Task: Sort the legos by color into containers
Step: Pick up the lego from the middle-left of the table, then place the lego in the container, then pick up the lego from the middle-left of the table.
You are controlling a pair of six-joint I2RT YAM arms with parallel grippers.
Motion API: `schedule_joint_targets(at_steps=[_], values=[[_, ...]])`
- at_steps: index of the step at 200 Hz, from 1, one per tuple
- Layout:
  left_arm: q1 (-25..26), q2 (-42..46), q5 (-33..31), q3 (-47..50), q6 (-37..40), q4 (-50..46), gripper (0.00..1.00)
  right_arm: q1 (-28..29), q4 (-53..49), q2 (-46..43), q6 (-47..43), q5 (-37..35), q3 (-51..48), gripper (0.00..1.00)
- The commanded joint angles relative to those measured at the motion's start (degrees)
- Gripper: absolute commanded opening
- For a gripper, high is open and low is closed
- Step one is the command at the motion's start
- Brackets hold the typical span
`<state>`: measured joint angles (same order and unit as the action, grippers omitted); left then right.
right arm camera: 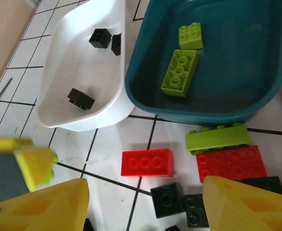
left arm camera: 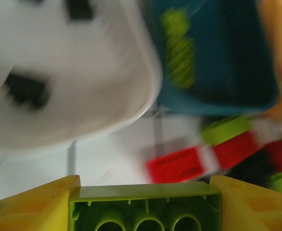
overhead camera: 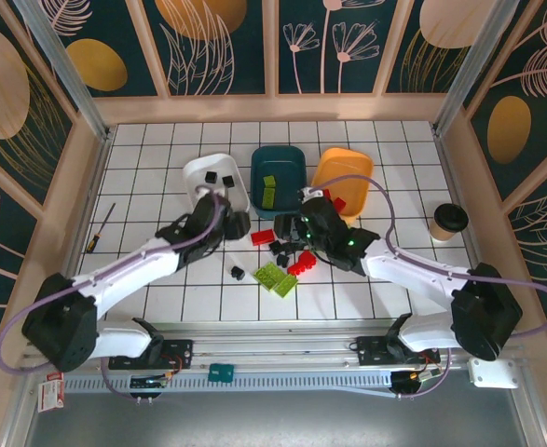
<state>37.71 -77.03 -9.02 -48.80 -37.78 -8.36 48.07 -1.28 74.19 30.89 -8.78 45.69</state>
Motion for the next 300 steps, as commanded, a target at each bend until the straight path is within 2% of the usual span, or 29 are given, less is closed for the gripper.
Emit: schedule_joint_targets(at_steps=[1, 18, 31, 65, 101, 139, 165, 192, 208, 230, 253, 300], values=[[-0.05, -8.16, 2.34, -8.81, 3.8, 0.94, 0.49, -0.22, 0.2, -3.18, 2.56, -3.65, -3.04, 0.64], [-0.02, -14.23, 1.5, -16.0, 5.22, -0.21, 0.46, -0.43, -0.72, -4.47, 3.04, -4.24, -4.42, 0.64], [-0.1, -17.13, 1.06, -19.63, 5.96, -0.16, 0.48, -0.52, -1.73, -5.31, 3.12, -4.5, -5.12, 0.64], [-0.02, -26.13, 4.68, -29.7, 7.0, -1.87, 0.49, -0.69, -3.14, -7.74, 3.54, -6.14, -7.16, 0.64], [-0.13, -35.41, 3.3, -39.39, 8.01, -4.79, 0.5, -0.99, -3.47, -10.78, 4.24, -7.33, -9.77, 0.64], [-0.45, -44.57, 0.83, -48.97, 8.56, -7.8, 0.6, -1.14, -4.28, -13.13, 5.18, -7.04, -11.54, 0.64], [-0.6, -48.07, 1.02, -54.47, 8.42, -9.33, 0.77, -1.16, -5.2, -14.13, 5.57, -6.68, -12.19, 0.65], [-0.75, -48.63, 1.78, -58.04, 8.26, -11.36, 0.82, -1.14, -6.04, -15.27, 5.93, -6.12, -12.73, 0.66], [-0.71, -45.48, 3.15, -55.51, 7.84, -10.28, 0.84, -1.17, -6.21, -16.13, 6.02, -6.0, -12.91, 0.66], [-0.62, -37.1, 5.35, -47.34, 6.73, -7.1, 0.86, -1.1, -6.41, -16.76, 5.68, -6.12, -12.91, 0.65], [-0.17, -26.03, 7.02, -34.55, 5.17, -2.63, 0.87, -1.14, -5.68, -16.23, 4.79, -5.39, -13.1, 0.65], [1.44, -3.31, 6.41, -7.63, -0.43, 2.3, 0.88, -1.07, -3.67, -14.11, 4.87, -3.31, -13.52, 0.65]])
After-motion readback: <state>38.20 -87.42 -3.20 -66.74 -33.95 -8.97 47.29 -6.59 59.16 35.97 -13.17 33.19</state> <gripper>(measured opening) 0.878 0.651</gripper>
